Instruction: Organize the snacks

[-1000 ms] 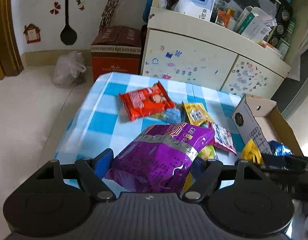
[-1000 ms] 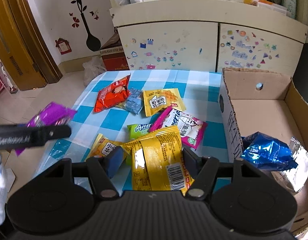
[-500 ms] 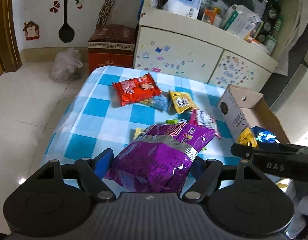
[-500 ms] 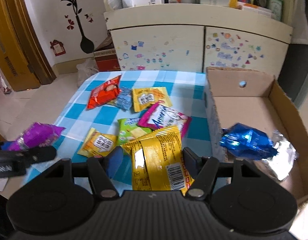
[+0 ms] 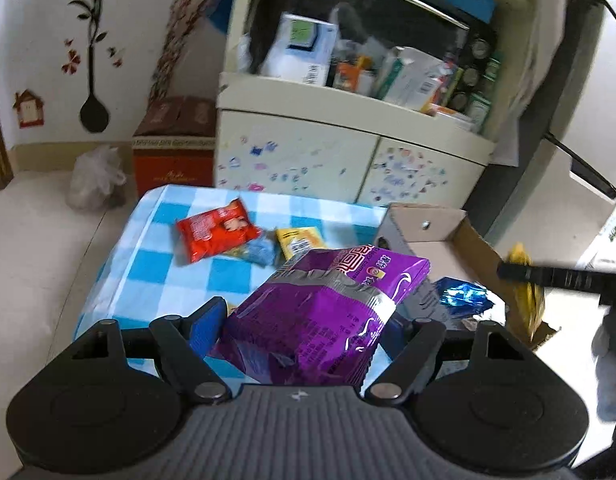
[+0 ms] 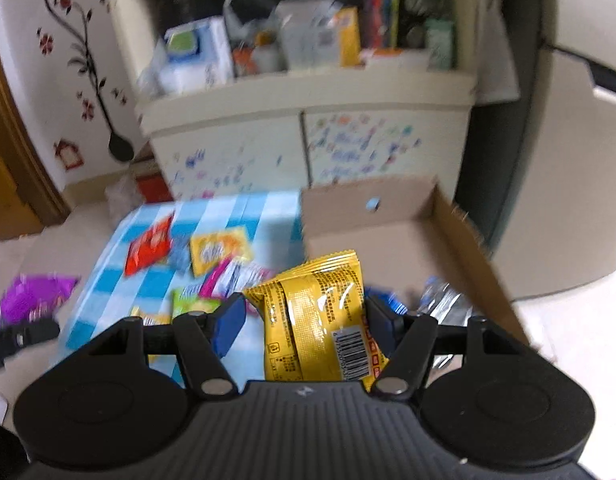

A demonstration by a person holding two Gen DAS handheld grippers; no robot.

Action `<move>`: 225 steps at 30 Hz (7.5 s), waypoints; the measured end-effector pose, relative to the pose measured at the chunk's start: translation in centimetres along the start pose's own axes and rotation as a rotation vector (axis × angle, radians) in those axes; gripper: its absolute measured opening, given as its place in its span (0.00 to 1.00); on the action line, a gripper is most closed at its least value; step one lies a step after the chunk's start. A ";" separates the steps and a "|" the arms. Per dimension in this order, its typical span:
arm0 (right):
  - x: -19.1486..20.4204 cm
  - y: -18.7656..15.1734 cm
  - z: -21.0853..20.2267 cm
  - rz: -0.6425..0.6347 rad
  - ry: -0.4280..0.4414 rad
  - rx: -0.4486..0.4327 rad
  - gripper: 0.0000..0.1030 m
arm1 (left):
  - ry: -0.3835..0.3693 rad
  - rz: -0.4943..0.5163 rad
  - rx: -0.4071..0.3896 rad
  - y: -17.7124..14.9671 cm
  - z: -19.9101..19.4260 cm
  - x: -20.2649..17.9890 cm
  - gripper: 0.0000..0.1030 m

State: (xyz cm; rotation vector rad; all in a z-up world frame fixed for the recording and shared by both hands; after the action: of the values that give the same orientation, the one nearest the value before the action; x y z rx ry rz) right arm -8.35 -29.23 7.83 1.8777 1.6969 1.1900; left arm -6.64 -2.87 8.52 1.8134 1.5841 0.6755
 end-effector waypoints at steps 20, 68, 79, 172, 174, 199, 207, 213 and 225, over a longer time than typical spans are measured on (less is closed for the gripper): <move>-11.1 4.3 -1.7 0.221 0.053 -0.182 0.64 | -0.145 0.148 0.041 -0.5 3.2 -14.7 0.80; -10.8 4.1 0.2 0.219 0.058 -0.122 0.80 | 0.091 0.369 0.024 -1.3 4.7 -19.1 1.00; -9.8 4.0 1.3 0.190 0.004 -0.104 0.84 | 0.138 0.336 0.010 -0.8 3.9 -16.8 1.00; -19.5 1.9 1.2 0.646 -0.131 -0.139 0.83 | -0.410 0.236 -0.004 2.4 9.5 -16.6 0.72; -20.0 1.7 1.6 0.682 -0.131 -0.137 0.83 | -0.453 0.213 0.006 2.8 9.1 -17.7 0.72; -18.6 2.6 3.9 0.684 0.055 -0.106 0.84 | -0.296 0.189 -0.029 3.6 7.2 -10.8 0.99; -21.4 1.9 3.6 0.740 -0.031 -0.152 0.84 | -0.204 0.181 -0.006 2.4 7.6 -4.0 1.00; -20.0 1.8 5.3 0.681 -0.002 -0.058 0.86 | -0.140 0.160 0.047 0.9 9.6 -0.6 1.00; -19.4 3.1 4.4 0.561 -0.070 -0.085 0.85 | -0.173 0.065 0.021 2.3 9.3 0.2 1.00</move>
State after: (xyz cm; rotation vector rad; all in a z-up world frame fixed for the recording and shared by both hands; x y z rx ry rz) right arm -1.70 -46.86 0.69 2.3908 1.0863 1.3377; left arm 1.69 -3.99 3.95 1.8918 1.4292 0.5168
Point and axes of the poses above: each gripper's, at about its wrist camera, not at the fingertips, and z roughly the way its jaws point, x to its left, y to its top, the point moved 5 cm from there along z, roughly the way its jaws point, and after that the axes turned 13 degrees about y, right-handed, at the moved point
